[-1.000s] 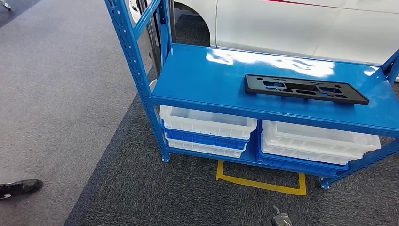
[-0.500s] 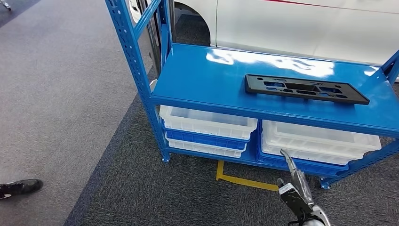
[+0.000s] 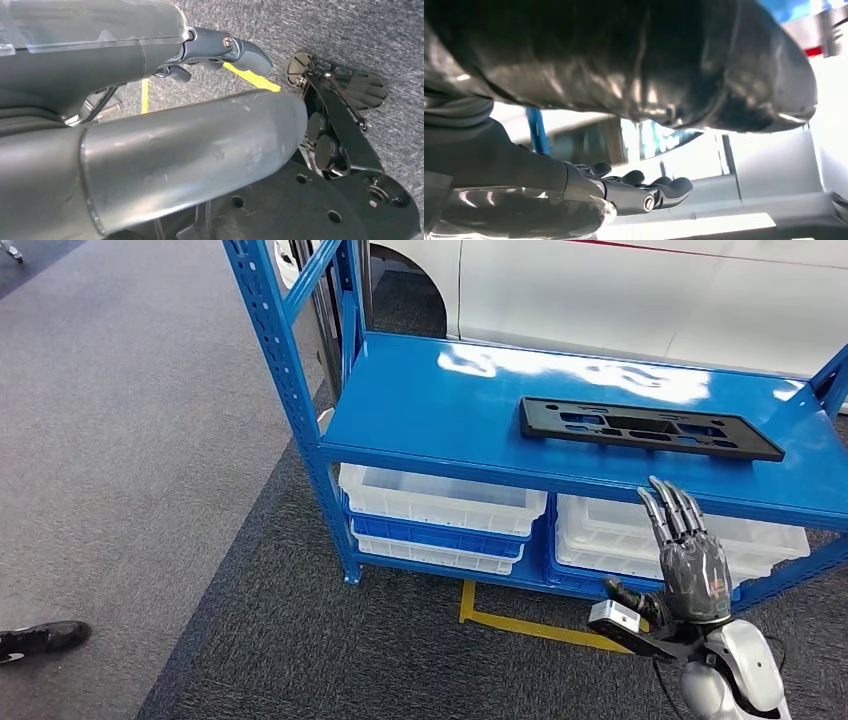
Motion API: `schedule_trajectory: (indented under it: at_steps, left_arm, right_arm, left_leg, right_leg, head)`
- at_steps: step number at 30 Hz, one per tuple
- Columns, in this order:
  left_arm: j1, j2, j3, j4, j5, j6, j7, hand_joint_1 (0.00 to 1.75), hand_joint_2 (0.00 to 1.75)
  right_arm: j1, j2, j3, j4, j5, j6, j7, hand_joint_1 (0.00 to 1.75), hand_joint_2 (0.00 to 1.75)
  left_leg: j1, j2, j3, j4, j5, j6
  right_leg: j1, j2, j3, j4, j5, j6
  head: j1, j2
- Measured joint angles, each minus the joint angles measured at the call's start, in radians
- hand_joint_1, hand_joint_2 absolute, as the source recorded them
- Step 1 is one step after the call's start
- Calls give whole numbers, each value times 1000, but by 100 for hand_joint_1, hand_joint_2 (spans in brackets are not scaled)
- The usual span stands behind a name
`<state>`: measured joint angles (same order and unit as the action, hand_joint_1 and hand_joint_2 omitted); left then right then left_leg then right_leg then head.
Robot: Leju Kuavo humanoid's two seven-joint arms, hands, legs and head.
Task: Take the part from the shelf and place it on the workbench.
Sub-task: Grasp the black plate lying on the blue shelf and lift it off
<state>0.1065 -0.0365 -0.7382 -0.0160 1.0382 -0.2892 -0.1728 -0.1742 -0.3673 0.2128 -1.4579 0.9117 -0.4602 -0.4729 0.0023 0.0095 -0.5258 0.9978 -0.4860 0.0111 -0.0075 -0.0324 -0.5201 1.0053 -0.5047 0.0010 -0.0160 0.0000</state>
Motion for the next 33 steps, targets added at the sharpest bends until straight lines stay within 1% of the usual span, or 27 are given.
schedule_trajectory:
  at_steps: [2, 5, 9, 12, 17, 20, 22, 24, 28, 30, 33]
  left_arm:
    - [0, -3, 0, 0, 0, 5, 0, 0, 0]
    - [0, -6, 0, 0, 0, 7, 0, 0, 0]
    - [1, -10, 1, 0, -1, 9, 0, 0, 0]
    - [1, -12, 1, 0, -1, 10, 0, 0, 0]
    - [1, -12, 1, 0, -9, 8, 1, 0, 0]
    - [3, 2, -2, 1, -38, -18, 0, 0, 0]
    - [6, 23, -6, 2, -63, -46, -1, 0, 0]
    - [7, 56, -18, 3, -99, -79, -6, 0, 0]
    - [4, 137, -49, 5, -164, -137, -18, 0, 0]
    - [3, 159, -55, 6, -173, -145, -19, 0, 0]
    - [5, 178, -63, 6, -183, -142, -18, 0, 0]
  right_arm:
    - [-30, -24, 42, -1, 84, -37, 57, 0, 0]
    - [-63, -52, 89, 4, 140, -59, 99, 0, 0]
    - [-89, -88, 127, 18, 217, -93, 161, 0, 0]
    - [-108, -109, 153, 31, 230, -107, 184, 0, 0]
    - [-117, -130, 181, 37, 220, -109, 199, 0, 0]
    - [-117, -133, 200, 36, 229, -110, 206, 0, 0]
    - [-119, -128, 220, 35, 247, -107, 216, 0, 0]
    - [-133, -109, 248, 36, 263, -93, 222, 0, 0]
    - [-194, -33, 335, 43, 282, -51, 244, 0, 0]
    - [-213, -9, 365, 46, 285, -43, 252, 0, 0]
    - [-239, 16, 398, 53, 276, -40, 254, 0, 0]
  left_leg:
    - [0, 0, 0, 0, 0, 0]
    - [0, -1, 0, 0, 0, 0]
    - [0, -3, -1, 0, 0, 0]
    - [0, -3, -1, 0, 0, 0]
    - [0, -4, -1, 0, 0, 0]
    - [0, -4, -1, 0, 0, 0]
    - [1, -4, -2, 0, 0, 0]
    - [1, -4, -3, 0, 0, 0]
    - [3, -1, -1, 0, 2, -2]
    - [3, -3, -1, -1, 3, -5]
    - [3, -6, -2, -1, 4, -6]
  right_leg:
    - [0, -1, 0, 0, 0, 0]
    - [0, -2, 0, 0, 0, 0]
    - [0, -2, 0, 0, 0, 0]
    - [0, -2, -1, 0, 0, 0]
    - [0, -3, -1, 0, 0, 0]
    - [1, -3, -1, 0, 0, 0]
    - [1, -3, -1, 0, 0, 0]
    - [2, -3, -1, 1, 0, 0]
    - [4, -2, -2, 2, 0, 0]
    - [4, -4, -2, 2, -1, -1]
    - [4, -7, -2, 3, -1, -1]
  head:
    - [0, 0]
    - [0, 0]
    - [0, 0]
    - [0, 0]
    - [0, 0]
    - [0, 0]
    - [0, 0]
    - [0, 0]
    - [0, 0]
    - [0, 0]
    - [0, 0]
